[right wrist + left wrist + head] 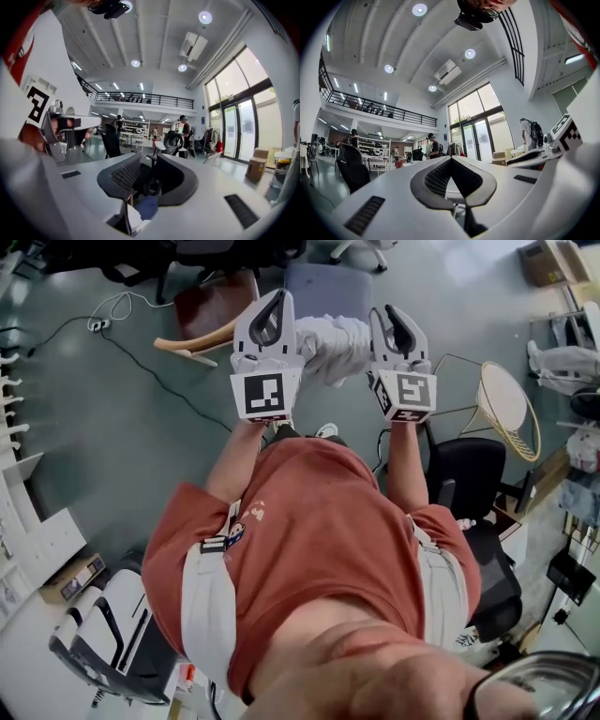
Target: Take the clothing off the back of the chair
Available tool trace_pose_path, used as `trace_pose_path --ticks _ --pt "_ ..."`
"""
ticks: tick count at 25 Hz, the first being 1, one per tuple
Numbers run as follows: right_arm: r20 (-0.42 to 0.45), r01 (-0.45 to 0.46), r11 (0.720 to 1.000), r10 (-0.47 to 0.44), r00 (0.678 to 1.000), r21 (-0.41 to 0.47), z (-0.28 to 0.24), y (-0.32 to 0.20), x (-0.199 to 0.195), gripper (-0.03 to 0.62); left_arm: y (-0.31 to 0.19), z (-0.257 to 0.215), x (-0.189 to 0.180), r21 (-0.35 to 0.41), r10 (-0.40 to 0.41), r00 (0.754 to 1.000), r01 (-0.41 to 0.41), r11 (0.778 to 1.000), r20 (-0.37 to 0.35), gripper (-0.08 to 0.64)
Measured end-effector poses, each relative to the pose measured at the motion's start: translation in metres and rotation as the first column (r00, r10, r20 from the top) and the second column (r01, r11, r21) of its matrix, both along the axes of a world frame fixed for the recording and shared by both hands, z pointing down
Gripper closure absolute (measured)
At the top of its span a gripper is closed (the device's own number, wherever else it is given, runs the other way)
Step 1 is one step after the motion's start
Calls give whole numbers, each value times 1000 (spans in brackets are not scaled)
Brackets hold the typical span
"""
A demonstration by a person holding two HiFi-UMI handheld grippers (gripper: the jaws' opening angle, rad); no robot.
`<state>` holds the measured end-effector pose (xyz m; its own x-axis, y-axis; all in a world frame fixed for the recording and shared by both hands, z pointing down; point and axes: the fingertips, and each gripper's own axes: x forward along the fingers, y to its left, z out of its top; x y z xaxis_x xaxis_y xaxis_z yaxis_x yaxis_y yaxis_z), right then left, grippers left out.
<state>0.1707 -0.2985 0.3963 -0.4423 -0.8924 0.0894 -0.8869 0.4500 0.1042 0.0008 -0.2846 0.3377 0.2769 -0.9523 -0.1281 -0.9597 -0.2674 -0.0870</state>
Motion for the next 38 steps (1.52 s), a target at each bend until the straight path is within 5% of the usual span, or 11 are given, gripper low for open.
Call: trace_pose_path --ticks 6,13,15,20,28,38 --pt "-114 159 959 -190 975 -233 85 12 -32 339 8 20 4 -35 42 999 -43 998 -8 546" --pt "-295 227 862 -386 874 -454 163 29 -59 270 13 39 -8 -64 18 1000 -18 998 0 546" --pt "-360 218 836 -433 826 -503 185 34 -60 262 16 42 -9 -71 12 1000 -12 997 -1 546" --pt "-545 179 825 -500 673 -536 232 34 -59 259 19 50 -17 -86 -9 1000 9 996 -5 546" --pt "-688 140 792 -591 421 -594 292 28 -50 239 22 60 -11 -111 -23 1000 23 994 0 546" --pt "-733 117 806 -580 355 -581 318 9 -48 239 23 63 -9 -123 -32 999 33 992 7 546"
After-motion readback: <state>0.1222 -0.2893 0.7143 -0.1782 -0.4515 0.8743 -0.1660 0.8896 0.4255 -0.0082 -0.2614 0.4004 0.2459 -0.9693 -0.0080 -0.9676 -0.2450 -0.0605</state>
